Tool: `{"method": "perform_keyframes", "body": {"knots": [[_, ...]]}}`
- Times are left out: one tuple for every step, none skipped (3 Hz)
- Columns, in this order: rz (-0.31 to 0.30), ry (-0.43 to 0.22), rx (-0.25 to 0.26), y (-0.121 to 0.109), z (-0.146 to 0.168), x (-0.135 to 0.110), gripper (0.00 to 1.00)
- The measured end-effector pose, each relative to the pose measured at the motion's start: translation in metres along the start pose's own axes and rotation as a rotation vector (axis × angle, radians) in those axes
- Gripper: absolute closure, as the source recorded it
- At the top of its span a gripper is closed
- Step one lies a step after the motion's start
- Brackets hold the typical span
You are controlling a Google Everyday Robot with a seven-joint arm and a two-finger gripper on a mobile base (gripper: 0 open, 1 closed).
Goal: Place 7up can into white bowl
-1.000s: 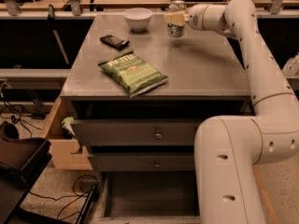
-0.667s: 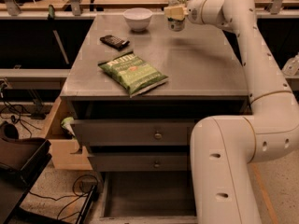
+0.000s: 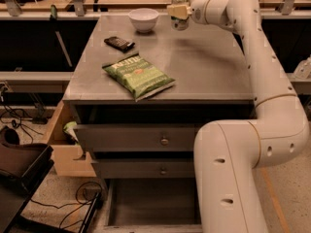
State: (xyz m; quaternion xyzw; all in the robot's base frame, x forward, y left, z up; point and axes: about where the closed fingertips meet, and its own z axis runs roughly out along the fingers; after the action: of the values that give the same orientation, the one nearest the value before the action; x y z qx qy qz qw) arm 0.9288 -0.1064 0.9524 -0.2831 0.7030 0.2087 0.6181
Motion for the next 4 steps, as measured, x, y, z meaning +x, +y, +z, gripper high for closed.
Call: {"method": "perform_keyframes", "body": {"knots": [[-0.057, -0.067, 0.009, 0.01, 0.021, -0.021, 1.0], [-0.1, -0.111, 0.008, 0.025, 0.043, -0.035, 1.0], [-0.118, -0.147, 0.002, 0.04, 0.063, -0.045, 1.0], [-0.107, -0.198, -0.008, 0.059, 0.094, -0.045, 1.0]]}}
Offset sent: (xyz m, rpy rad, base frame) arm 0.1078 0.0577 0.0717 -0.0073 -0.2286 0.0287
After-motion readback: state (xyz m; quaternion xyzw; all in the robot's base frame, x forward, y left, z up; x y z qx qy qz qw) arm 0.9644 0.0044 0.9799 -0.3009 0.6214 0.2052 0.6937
